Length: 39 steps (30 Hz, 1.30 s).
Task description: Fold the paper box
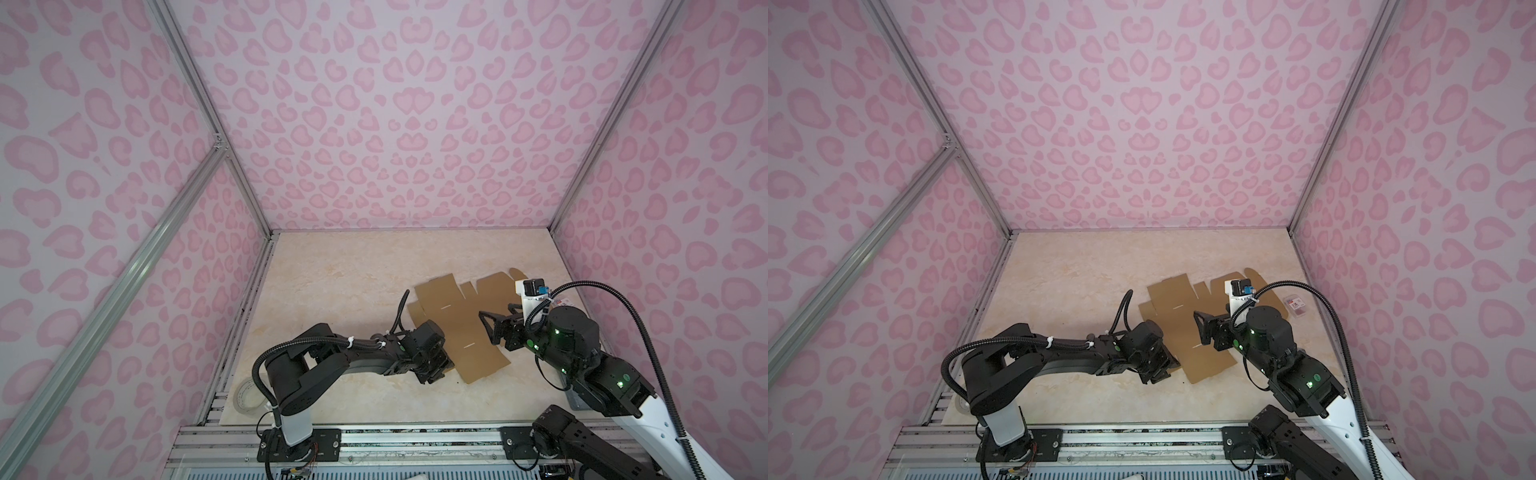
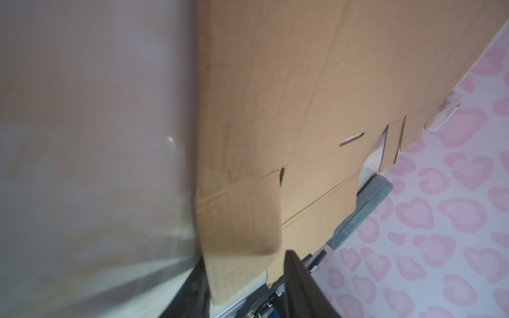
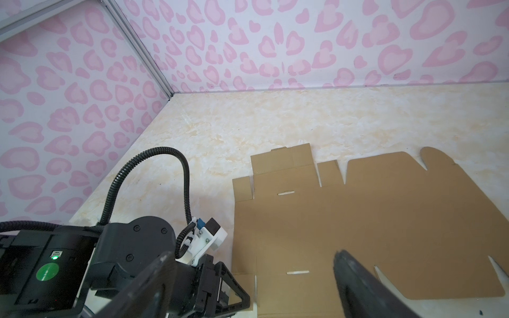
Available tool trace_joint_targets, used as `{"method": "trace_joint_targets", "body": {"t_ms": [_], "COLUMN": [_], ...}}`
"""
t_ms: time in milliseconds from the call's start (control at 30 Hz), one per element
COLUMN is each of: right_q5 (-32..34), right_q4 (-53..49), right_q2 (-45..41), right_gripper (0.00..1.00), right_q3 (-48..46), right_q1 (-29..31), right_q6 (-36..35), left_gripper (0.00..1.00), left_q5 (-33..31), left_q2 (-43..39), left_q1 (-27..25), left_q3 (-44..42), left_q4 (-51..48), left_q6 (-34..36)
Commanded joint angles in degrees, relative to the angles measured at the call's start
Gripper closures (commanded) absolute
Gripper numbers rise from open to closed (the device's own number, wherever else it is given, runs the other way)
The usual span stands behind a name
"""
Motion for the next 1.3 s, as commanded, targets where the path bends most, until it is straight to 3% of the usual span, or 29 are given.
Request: {"method": "trace_joint_targets", "body": {"t_ms": [0,133,633,1267], "right_q5": [0.45,0.36,0.01,-0.57], "right_q4": [0.93,1.12,2.08,3.09], "right_q2": [-0.16,-0.37,-0.29,-0.28], "right_gripper": [0.09,0.09,0.10,0.11], "right_q3": [-0.48,-0.80,-1.32,-2.20], "right_q1": [-0.04,0.02,0.05,0.02], "right_q6": [0.52,0.80,1.99,2.95], "left_gripper": [0.61,0.68,0.75,0.71], "left_q5": [-2.56,-3.08,-4.86,-3.79], "left_q2": [0.67,0.11,-2.92,-2.67], "left_q1": [0.13,0.62,2.90,2.59], "left_q3": [-0.98,-2.24,-6.10,-7.78], "left_q4": [-1.11,-0.23,2.12,8.65], "left_q6": [-0.72,-1.02,0.00,-0.30]}}
